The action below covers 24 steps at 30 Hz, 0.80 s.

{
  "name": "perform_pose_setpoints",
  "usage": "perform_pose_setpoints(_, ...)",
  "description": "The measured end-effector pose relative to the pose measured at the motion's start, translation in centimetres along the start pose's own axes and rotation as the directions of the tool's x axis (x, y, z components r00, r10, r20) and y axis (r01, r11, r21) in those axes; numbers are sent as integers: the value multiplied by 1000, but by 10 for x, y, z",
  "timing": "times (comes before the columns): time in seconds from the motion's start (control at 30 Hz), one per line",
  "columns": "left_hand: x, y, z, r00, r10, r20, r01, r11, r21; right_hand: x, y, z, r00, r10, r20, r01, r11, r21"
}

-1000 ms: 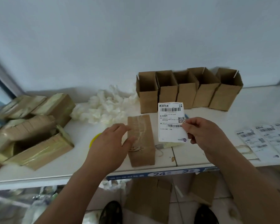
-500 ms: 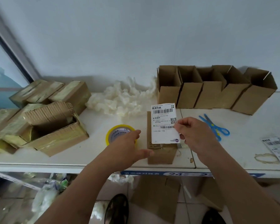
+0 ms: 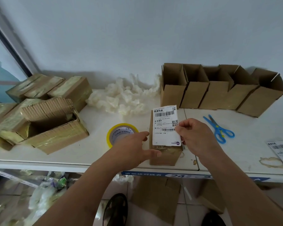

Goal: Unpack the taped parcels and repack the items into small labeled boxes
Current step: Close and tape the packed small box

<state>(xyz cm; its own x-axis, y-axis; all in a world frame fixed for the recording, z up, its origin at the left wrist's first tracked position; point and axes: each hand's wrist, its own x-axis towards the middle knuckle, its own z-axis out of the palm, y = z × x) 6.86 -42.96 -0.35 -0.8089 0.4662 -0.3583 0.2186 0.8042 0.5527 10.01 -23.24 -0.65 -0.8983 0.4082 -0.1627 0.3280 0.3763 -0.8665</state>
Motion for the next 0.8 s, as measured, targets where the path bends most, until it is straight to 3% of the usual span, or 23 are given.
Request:
perform_pose_setpoints(0.37, 3, 8, 2, 999, 38, -31, -42, 990, -138, 2, 1, -3, 1000, -8, 24, 9, 999, -44)
perform_pose_setpoints(0.57, 8, 8, 6, 995, -15, -95, 4, 993, -119, 3, 0, -2, 999, -4, 37, 5, 1000, -30)
perform_pose_setpoints(0.8, 14, 8, 13, 996, -60, -66, 53, 992, -115, 3, -1, -4, 999, 3, 35, -1, 999, -45)
